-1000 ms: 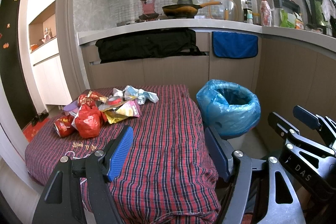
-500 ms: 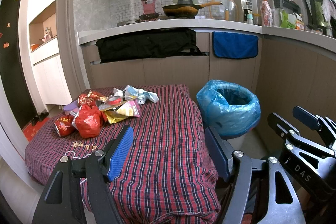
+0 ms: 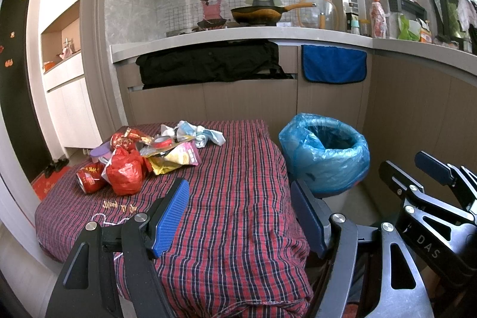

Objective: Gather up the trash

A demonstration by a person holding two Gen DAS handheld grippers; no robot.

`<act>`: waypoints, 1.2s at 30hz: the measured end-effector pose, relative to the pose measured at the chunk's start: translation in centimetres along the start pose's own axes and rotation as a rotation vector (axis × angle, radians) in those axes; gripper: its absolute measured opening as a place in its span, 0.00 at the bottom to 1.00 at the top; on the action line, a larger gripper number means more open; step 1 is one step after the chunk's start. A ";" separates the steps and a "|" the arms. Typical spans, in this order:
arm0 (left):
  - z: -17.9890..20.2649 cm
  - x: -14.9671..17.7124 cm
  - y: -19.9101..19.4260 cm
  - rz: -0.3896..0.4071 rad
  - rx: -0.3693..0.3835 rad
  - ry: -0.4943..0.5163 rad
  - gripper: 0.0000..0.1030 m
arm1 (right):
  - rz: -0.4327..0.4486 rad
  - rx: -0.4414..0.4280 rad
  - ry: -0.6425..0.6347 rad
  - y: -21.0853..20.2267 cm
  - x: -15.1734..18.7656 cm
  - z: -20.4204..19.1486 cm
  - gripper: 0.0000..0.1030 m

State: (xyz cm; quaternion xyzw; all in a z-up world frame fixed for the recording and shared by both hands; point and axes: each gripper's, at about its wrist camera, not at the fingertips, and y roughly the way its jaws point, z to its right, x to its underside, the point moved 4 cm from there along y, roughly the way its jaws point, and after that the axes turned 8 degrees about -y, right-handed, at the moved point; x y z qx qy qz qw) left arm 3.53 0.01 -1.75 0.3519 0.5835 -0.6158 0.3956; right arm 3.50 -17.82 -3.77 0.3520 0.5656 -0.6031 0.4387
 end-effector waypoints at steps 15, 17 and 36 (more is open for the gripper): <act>-0.1 -0.1 0.0 0.000 -0.001 -0.008 0.69 | -0.003 0.000 -0.001 0.1 -0.1 0.0 0.59; -0.2 -0.1 0.0 0.001 0.000 -0.023 0.69 | -0.007 0.001 0.000 0.1 -0.1 0.1 0.59; -8.2 -3.6 10.7 -0.070 0.022 -0.038 0.65 | -0.073 -0.130 -0.089 11.2 -3.7 -3.7 0.59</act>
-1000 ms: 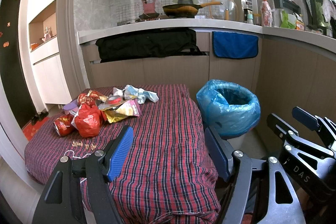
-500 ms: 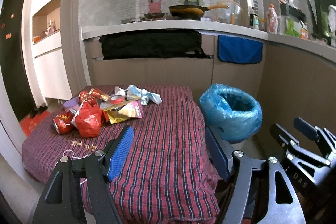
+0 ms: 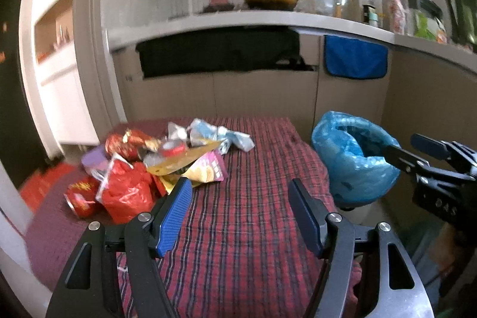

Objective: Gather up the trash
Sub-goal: 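Move both tools toward the trash pile on the plaid table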

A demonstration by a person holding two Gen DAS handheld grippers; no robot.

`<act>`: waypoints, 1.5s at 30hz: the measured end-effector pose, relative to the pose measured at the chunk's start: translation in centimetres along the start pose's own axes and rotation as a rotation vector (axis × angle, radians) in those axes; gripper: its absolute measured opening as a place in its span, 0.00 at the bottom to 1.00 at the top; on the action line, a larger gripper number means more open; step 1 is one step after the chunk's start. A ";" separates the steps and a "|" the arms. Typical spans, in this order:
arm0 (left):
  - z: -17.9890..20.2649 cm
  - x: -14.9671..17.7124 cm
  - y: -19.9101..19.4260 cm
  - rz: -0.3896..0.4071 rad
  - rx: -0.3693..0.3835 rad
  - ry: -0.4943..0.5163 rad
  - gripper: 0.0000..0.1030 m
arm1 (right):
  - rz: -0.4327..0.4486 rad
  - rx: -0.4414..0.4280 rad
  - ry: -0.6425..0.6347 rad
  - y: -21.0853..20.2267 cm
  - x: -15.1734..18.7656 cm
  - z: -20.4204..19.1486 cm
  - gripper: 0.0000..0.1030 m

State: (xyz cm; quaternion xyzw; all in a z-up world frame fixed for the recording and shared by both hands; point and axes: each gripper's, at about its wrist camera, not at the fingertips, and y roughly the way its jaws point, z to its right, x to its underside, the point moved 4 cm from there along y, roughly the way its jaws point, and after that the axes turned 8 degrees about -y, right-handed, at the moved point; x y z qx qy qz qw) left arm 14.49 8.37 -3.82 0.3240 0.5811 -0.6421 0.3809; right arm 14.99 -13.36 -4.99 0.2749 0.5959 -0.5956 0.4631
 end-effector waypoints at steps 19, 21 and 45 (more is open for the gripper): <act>-17.1 -2.5 5.0 0.008 -0.186 -0.222 0.65 | -0.075 -0.263 -0.159 15.3 -8.0 -12.9 0.56; -18.3 -1.9 4.7 0.011 -0.209 -0.245 0.65 | -0.084 -0.288 -0.171 16.1 -8.1 -14.4 0.55; -19.8 0.4 5.3 -0.027 -0.155 -0.326 0.65 | -0.274 -0.328 -0.003 23.8 -6.2 -15.6 0.48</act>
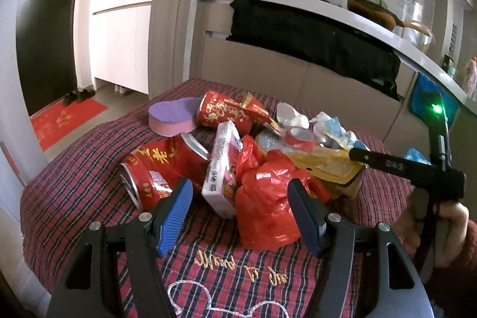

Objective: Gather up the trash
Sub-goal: 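Move both tools toward the trash pile on the plaid table, then grasp the red plastic bag with left gripper while right gripper grasps yellow wrapper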

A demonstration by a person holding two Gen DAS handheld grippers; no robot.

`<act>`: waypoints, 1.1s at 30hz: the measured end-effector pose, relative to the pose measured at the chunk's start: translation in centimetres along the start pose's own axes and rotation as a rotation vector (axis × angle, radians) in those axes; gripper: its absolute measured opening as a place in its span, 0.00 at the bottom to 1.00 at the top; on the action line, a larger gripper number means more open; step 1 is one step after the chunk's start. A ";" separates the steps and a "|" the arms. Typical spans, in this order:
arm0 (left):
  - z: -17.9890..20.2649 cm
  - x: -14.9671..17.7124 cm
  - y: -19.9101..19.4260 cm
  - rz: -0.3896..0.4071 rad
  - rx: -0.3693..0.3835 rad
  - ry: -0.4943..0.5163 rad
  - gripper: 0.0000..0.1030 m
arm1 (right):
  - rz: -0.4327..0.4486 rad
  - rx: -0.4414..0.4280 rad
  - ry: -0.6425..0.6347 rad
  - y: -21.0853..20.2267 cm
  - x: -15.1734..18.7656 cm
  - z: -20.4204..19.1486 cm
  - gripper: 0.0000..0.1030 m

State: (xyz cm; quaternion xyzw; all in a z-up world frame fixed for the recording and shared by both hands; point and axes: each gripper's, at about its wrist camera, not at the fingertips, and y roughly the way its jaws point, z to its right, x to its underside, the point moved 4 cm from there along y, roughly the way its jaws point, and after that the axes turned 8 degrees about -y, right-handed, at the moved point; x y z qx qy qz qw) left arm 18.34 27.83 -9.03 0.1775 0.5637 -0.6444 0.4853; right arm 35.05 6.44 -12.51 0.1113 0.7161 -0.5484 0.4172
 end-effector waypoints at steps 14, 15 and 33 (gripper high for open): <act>0.3 -0.5 0.4 -0.001 0.018 -0.014 0.65 | 0.015 -0.145 -0.086 -0.2 -2.4 -3.0 0.05; 0.5 -0.4 0.4 -0.009 0.024 -0.010 0.65 | 0.030 -0.140 -0.085 -0.7 -2.6 -2.8 0.03; 3.6 0.6 5.3 -0.080 -0.037 -0.030 0.56 | 0.182 -0.040 -0.135 -11.3 -2.5 0.3 0.01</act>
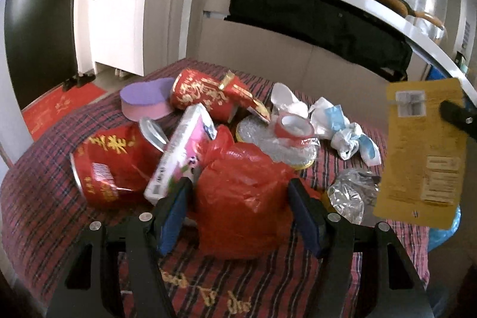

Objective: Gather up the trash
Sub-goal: 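Grasp the red plastic bag with left gripper while right gripper grasps yellow wrapper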

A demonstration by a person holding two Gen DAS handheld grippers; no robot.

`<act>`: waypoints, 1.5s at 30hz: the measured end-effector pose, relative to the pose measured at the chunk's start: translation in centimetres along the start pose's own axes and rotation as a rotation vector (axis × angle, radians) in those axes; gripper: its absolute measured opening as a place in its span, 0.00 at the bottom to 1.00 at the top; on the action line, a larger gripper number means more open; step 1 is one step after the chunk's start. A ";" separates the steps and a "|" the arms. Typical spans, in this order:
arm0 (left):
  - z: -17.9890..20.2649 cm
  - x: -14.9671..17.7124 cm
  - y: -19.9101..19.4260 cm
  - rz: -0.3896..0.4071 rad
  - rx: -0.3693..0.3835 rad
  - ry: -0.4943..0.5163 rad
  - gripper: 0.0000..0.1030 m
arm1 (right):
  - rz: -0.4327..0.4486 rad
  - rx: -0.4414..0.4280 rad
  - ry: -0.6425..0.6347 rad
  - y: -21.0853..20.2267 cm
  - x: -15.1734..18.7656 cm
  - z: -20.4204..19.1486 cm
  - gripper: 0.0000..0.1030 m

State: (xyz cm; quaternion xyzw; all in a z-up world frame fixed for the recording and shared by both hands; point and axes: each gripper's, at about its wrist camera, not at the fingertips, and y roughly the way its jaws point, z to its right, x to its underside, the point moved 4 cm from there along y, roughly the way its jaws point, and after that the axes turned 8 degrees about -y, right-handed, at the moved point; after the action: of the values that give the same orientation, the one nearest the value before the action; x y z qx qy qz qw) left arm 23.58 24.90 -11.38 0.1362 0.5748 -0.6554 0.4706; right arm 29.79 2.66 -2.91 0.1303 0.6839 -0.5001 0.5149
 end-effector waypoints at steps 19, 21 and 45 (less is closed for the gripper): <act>2.5 -1.9 -9.0 0.176 0.063 0.069 0.43 | 0.027 -0.080 0.042 -5.0 0.3 1.0 0.03; 2.2 -1.4 -9.1 0.164 0.070 0.059 0.43 | -0.006 -0.139 0.070 -4.7 1.7 1.1 0.06; -0.1 3.7 -5.8 0.014 0.074 0.059 0.44 | -0.267 -0.367 0.224 4.2 11.6 0.2 0.26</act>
State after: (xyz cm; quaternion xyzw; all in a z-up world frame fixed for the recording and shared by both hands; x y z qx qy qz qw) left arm 17.11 22.66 -10.48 0.1769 0.5631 -0.6685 0.4526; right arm 27.72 0.54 -14.94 -0.0021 0.8272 -0.4137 0.3803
